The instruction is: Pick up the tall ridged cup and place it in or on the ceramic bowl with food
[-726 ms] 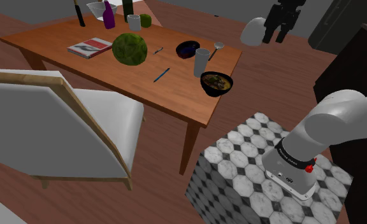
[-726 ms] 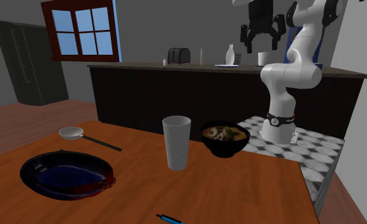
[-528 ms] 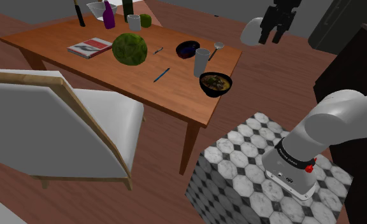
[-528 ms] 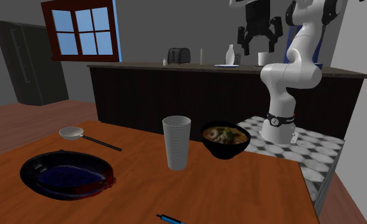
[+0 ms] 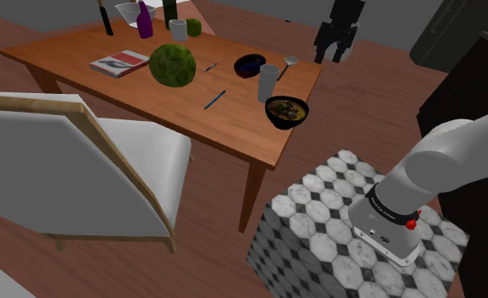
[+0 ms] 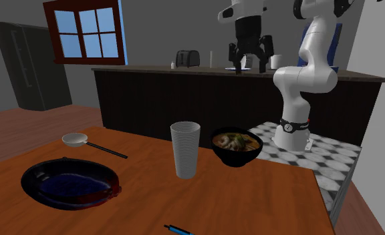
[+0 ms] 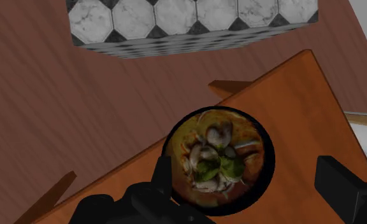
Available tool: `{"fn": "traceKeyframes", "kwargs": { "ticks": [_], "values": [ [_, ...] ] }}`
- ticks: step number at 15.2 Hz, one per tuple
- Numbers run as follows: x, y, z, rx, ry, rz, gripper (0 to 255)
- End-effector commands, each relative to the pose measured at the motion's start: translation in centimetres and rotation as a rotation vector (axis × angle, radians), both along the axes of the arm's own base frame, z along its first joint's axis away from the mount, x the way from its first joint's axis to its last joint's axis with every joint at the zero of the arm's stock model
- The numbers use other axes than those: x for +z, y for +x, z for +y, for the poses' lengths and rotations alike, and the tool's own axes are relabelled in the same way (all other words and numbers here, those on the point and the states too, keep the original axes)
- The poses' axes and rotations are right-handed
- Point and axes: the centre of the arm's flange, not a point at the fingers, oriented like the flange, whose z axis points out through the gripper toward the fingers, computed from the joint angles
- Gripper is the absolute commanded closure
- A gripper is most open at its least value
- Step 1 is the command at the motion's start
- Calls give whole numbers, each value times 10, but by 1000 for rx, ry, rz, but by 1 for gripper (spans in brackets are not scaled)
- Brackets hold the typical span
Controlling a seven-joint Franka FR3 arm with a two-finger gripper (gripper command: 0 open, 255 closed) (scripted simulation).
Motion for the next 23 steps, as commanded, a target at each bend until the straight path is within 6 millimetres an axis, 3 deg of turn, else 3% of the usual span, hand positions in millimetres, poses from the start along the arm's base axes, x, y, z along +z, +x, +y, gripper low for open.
{"fn": "traceKeyframes", "kwargs": {
  "ticks": [1, 20, 23],
  "values": [
    [-10, 23, -6, -5, -3, -5, 0],
    [-121, 232, -64, -47, -27, -42, 0],
    [-135, 238, -65, -49, -28, -43, 0]
  ]
}}
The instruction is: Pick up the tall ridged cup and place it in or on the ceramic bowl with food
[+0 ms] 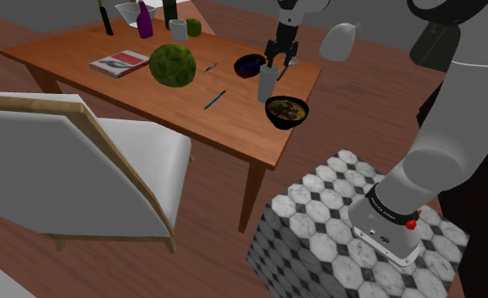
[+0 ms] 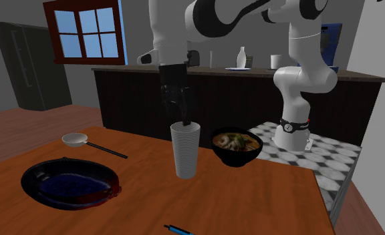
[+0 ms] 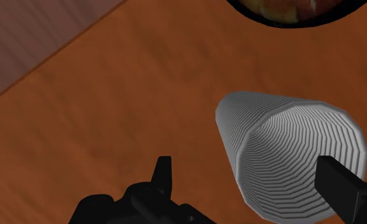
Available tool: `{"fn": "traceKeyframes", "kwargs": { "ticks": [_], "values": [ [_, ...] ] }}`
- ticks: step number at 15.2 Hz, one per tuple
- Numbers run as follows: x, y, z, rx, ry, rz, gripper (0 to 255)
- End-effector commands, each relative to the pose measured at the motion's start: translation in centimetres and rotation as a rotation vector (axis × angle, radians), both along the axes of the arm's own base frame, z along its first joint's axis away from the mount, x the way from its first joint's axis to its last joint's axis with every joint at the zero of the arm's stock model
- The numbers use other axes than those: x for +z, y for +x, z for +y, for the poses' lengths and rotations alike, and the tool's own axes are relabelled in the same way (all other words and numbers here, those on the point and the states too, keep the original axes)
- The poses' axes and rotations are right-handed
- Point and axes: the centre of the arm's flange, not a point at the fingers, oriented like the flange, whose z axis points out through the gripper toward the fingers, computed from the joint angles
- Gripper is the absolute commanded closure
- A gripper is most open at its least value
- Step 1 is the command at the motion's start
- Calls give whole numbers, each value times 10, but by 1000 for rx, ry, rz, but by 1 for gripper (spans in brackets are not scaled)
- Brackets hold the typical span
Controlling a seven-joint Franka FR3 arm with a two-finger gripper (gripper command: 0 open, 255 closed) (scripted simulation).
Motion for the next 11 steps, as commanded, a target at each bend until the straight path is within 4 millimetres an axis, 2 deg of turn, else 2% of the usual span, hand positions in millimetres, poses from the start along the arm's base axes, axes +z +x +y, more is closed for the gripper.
{"fn": "traceKeyframes", "kwargs": {
  "ticks": [1, 6, 11],
  "values": [
    [-11, 2, 0, 0, 0, -1, 0],
    [-35, 1, 2, 0, -1, -1, 0],
    [-35, 1, 2, 0, 0, -1, 0]
  ]
}}
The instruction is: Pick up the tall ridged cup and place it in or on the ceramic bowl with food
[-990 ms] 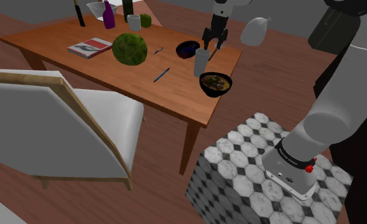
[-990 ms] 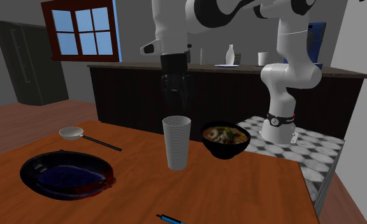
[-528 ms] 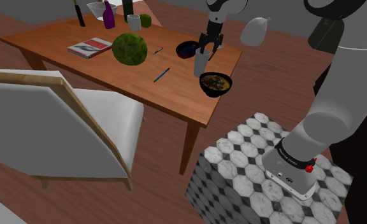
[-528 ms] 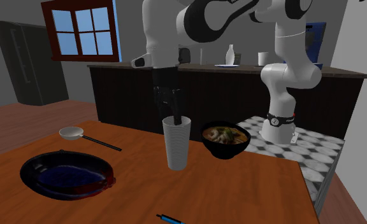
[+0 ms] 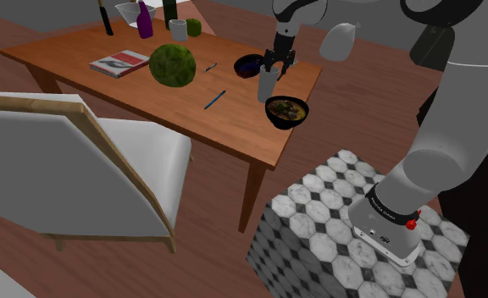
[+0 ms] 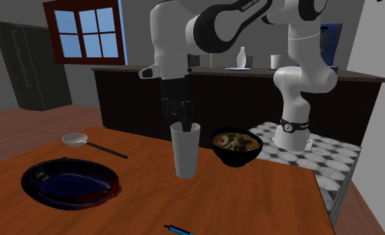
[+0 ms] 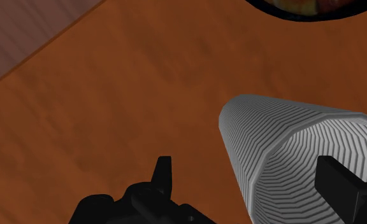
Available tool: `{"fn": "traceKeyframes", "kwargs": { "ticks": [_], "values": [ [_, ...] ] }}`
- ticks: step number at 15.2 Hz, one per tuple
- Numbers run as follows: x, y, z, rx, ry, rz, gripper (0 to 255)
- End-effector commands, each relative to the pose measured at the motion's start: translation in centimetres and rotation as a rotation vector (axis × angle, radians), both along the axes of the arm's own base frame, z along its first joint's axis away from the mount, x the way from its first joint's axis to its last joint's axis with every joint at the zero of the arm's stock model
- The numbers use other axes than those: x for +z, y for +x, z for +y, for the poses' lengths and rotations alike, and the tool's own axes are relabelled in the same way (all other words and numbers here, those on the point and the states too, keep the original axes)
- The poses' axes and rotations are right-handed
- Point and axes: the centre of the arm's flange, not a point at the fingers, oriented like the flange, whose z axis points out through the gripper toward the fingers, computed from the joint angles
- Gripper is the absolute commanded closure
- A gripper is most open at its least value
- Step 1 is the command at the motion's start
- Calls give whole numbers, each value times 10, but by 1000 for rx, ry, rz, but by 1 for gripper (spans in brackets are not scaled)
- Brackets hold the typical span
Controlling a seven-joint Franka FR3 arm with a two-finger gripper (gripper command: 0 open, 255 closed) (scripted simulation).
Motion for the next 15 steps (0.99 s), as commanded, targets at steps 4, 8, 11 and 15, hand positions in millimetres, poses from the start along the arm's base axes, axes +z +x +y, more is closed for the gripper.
{"fn": "traceKeyframes", "kwargs": {
  "ticks": [4, 8, 11, 15],
  "values": [
    [0, 0, 0, 0, 0, 0, 255],
    [0, 0, 0, 0, 0, 0, 255],
    [0, 0, 0, 0, 0, 0, 255],
    [16, 0, 0, 0, 0, 0, 255]
  ]
}}
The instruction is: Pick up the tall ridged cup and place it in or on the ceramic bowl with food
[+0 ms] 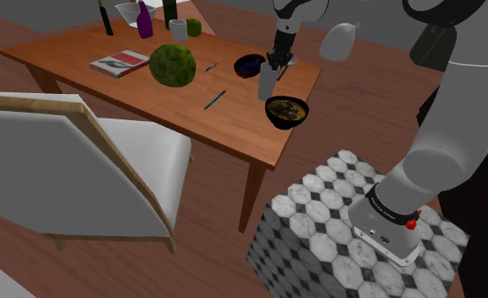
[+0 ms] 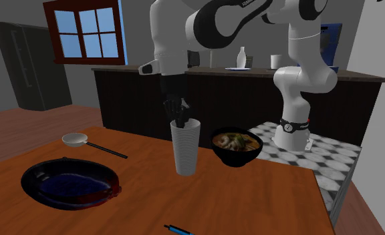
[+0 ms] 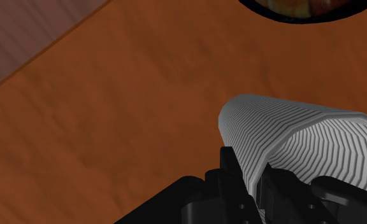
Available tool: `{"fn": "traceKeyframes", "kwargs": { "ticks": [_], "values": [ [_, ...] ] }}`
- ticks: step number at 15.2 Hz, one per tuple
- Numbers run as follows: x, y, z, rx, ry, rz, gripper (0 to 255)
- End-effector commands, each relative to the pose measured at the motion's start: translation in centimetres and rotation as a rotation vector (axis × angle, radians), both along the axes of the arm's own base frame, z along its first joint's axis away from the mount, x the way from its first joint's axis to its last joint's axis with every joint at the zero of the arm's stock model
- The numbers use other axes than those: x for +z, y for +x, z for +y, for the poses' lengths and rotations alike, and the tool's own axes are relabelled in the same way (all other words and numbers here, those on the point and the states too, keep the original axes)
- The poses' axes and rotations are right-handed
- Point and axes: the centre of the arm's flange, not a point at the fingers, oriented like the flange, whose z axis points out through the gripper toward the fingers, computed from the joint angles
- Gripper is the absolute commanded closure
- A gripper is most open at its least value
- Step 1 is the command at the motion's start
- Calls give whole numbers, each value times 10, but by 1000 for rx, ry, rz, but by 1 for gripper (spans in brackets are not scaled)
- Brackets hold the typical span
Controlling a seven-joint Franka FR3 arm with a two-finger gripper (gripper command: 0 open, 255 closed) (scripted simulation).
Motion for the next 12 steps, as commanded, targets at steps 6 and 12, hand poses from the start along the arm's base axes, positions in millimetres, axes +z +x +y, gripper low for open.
{"fn": "traceKeyframes", "kwargs": {
  "ticks": [6, 12],
  "values": [
    [37, 0, 0, 0, 0, 0, 255],
    [69, 0, 0, 0, 0, 0, 255]
  ]
}}
